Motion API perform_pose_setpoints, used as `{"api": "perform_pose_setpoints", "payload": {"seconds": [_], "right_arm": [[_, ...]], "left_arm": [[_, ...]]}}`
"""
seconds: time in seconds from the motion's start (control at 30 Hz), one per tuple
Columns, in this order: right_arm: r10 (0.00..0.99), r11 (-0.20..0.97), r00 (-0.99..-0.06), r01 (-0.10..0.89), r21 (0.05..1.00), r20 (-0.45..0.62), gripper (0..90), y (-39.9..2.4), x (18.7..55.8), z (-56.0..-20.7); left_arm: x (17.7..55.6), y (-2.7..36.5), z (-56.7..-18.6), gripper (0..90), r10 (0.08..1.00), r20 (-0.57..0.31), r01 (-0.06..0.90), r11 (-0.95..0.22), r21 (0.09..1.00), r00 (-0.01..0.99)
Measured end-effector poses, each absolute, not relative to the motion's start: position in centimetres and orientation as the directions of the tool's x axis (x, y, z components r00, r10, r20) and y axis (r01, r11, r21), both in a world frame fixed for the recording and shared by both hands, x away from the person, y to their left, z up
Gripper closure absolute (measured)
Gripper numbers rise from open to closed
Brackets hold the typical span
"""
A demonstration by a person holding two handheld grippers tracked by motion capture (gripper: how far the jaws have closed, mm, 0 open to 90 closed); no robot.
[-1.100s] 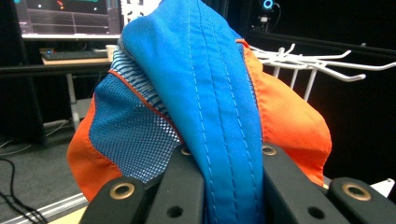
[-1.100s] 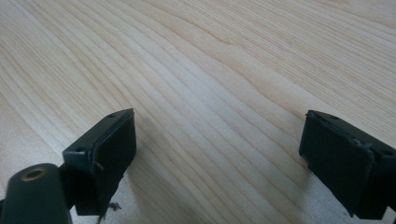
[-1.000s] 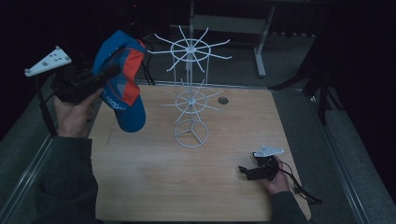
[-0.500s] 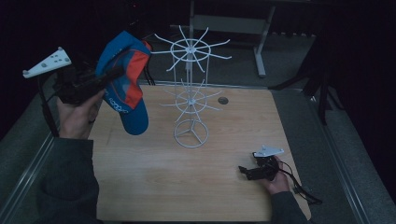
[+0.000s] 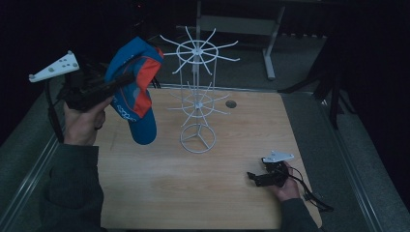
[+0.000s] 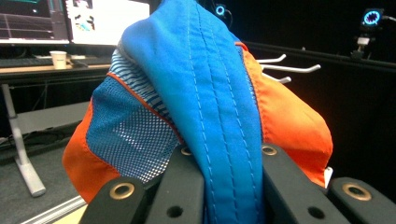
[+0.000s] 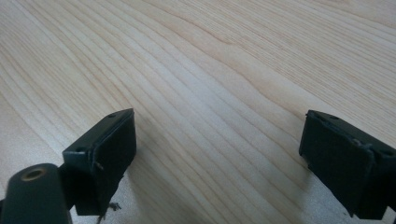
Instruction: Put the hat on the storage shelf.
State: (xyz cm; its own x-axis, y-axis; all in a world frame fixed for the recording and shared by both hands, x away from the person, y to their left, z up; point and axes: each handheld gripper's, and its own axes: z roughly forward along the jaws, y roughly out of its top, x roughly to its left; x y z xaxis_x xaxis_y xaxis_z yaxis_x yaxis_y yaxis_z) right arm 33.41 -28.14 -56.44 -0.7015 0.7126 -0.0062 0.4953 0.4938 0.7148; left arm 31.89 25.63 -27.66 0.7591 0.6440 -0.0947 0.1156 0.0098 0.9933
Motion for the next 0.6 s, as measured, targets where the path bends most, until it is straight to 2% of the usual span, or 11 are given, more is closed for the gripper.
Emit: {"api": "perform_pose_setpoints", "payload": {"seconds": [0.23,0.6], "right_arm": [[0.713,0.494,-0.701,0.494,0.715,-0.008,10.7,-28.1,33.4,-56.5],[0.712,0.495,-0.702,0.493,0.715,-0.009,10.7,-28.2,33.4,-56.5]], "left_arm": [[32.4,25.1,-28.1,87.8,0.611,-0.1,0.145,-0.025,0.989,0.785],[33.0,23.8,-28.6,87.5,0.613,-0.087,0.195,-0.112,0.974,0.785]]}}
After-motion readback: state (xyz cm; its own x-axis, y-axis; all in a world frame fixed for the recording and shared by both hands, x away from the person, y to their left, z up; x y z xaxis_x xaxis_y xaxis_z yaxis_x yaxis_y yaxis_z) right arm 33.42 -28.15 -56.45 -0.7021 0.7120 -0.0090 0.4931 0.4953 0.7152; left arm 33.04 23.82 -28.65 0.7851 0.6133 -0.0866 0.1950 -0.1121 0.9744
